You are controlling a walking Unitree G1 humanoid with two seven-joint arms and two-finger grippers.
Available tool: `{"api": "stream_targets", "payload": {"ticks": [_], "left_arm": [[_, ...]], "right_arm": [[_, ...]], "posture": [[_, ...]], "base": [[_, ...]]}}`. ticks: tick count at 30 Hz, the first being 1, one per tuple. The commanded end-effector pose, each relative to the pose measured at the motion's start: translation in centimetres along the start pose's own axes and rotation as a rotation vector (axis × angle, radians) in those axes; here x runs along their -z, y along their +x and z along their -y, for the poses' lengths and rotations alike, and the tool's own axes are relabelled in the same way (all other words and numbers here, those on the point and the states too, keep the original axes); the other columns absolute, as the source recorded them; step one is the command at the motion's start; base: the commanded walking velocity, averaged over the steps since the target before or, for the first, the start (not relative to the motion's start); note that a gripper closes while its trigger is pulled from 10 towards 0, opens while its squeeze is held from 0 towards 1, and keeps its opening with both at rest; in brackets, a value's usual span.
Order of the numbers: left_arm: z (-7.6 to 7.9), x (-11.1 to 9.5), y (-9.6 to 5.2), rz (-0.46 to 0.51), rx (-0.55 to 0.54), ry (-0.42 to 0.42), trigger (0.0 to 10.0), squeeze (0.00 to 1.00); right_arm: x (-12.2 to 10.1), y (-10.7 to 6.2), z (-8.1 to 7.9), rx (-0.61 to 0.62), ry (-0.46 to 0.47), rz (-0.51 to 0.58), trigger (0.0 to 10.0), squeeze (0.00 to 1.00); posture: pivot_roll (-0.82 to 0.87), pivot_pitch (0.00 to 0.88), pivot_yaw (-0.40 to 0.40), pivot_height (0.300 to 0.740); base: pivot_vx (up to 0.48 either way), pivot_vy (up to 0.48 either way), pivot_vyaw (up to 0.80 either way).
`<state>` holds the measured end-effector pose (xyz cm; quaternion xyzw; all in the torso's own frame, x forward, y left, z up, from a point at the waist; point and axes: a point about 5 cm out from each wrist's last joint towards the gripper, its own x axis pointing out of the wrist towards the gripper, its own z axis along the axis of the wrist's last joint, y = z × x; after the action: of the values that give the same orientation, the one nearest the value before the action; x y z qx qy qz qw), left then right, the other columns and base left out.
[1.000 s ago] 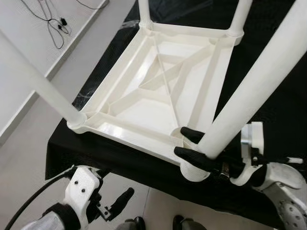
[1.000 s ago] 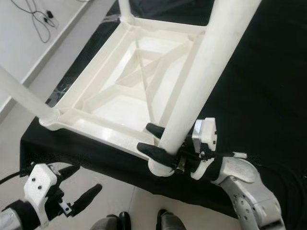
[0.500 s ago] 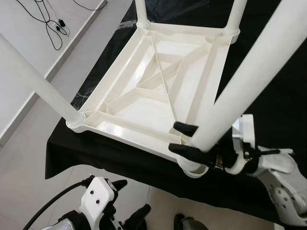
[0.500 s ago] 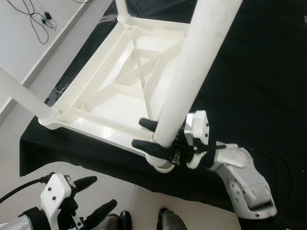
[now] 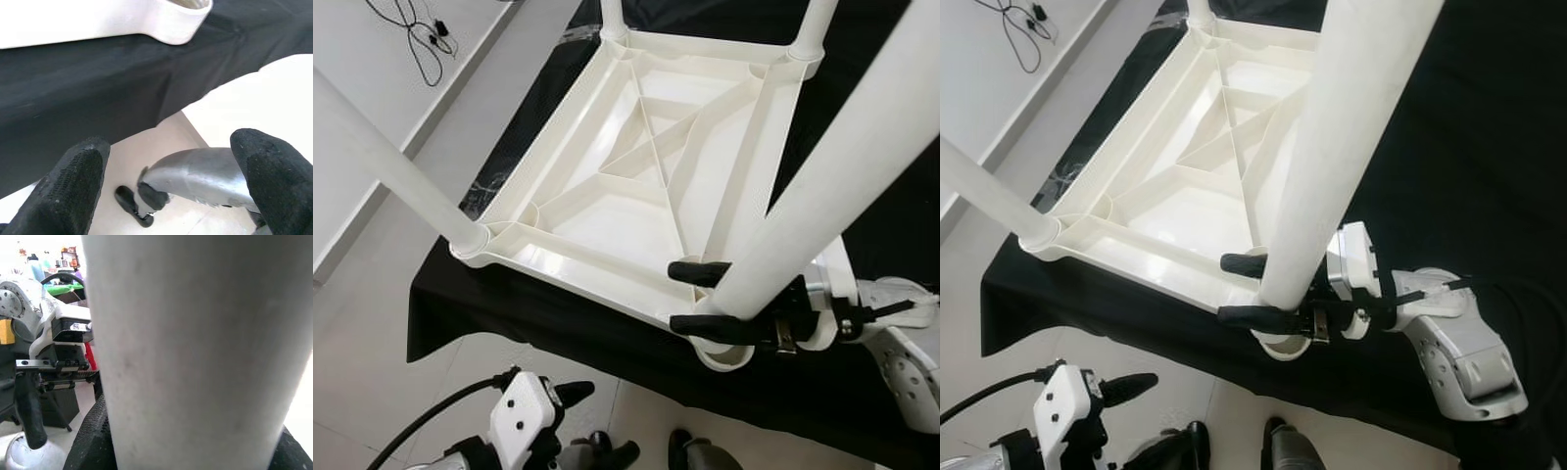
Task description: Building children table
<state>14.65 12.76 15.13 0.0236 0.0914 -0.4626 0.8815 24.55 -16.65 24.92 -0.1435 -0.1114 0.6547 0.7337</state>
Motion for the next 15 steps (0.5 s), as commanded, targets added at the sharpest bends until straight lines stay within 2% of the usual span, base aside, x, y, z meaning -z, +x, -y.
{"api": "stream_targets", "payload": {"ticks": [1, 6, 13, 14, 15], "left_arm": [[0.5, 0.3, -0.2, -0.021, 0.049, -0.018, 10.0, 0.00], [0.4, 0.4, -0.5, 0.001, 0.072, -0.073, 10.0, 0.00], [0.3, 0.4, -0.8, 0.002, 0.074, -0.080, 10.0, 0.00], [0.2, 0.5, -1.0, -0.001, 0.076, -0.076, 10.0, 0.00], [0.2, 0.5, -1.0, -0.001, 0.076, -0.076, 10.0, 0.00]], "right_arm": [[2.1, -0.5, -0.2, -0.014, 0.098, -0.070, 10.0, 0.00], [2.5, -1.3, -0.3, -0.085, 0.116, -0.085, 10.0, 0.00], [2.5, -1.7, -0.5, -0.110, 0.124, -0.089, 10.0, 0.00], [2.0, -1.8, -1.1, -0.167, 0.133, -0.083, 10.0, 0.00], [2.0, -1.8, -1.1, -0.167, 0.133, -0.083, 10.0, 0.00]], "posture": [[0.03, 0.405, 0.101, 0.740], [0.05, 0.417, 0.109, 0.740], [0.05, 0.419, 0.114, 0.740], [0.06, 0.419, 0.123, 0.740], [0.06, 0.419, 0.123, 0.740]], "base": [[0.000, 0.000, 0.00], [0.000, 0.000, 0.00], [0.000, 0.000, 0.00], [0.000, 0.000, 0.00], [0.000, 0.000, 0.00]]}}
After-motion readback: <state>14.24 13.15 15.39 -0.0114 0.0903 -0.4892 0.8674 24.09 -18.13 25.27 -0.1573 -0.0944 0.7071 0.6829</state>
